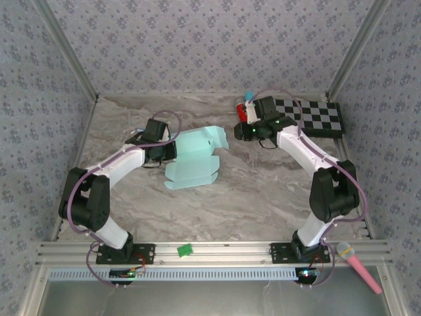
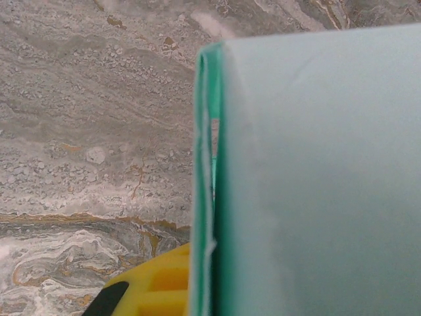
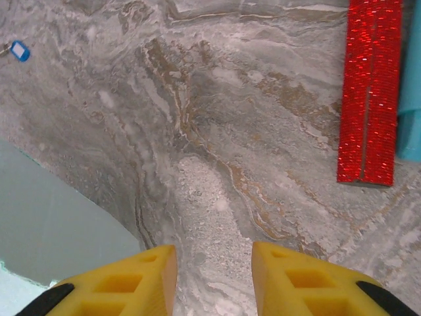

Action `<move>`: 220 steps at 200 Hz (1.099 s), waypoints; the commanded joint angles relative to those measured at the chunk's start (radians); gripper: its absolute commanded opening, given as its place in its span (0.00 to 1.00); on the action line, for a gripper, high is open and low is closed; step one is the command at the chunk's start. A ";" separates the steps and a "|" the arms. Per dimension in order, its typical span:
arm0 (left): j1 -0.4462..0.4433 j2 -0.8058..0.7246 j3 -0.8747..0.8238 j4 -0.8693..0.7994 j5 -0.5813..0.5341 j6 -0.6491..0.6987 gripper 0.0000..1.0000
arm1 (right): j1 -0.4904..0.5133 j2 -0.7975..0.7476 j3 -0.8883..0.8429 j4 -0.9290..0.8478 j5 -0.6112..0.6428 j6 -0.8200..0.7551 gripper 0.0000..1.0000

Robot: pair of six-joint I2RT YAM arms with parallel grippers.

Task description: Fold the paper box

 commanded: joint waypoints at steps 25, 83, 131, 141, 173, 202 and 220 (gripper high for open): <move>-0.003 0.011 0.043 -0.010 0.027 0.017 0.00 | 0.024 0.018 -0.044 0.121 -0.113 -0.137 0.37; -0.002 0.011 0.049 -0.012 0.036 0.012 0.00 | 0.043 0.068 -0.015 0.138 -0.156 -0.195 0.40; -0.002 0.021 0.052 -0.013 0.041 0.009 0.00 | 0.074 0.081 -0.012 0.141 -0.202 -0.242 0.42; -0.002 0.023 0.053 -0.013 0.043 0.009 0.00 | 0.080 0.081 -0.013 0.142 -0.214 -0.250 0.43; -0.003 0.024 0.053 -0.012 0.042 0.009 0.00 | 0.097 0.080 -0.008 0.144 -0.237 -0.267 0.45; -0.003 0.026 0.057 -0.016 0.043 0.009 0.00 | 0.107 0.085 0.002 0.139 -0.258 -0.277 0.45; -0.003 0.027 0.058 -0.018 0.043 0.008 0.00 | 0.111 0.086 0.007 0.134 -0.264 -0.282 0.45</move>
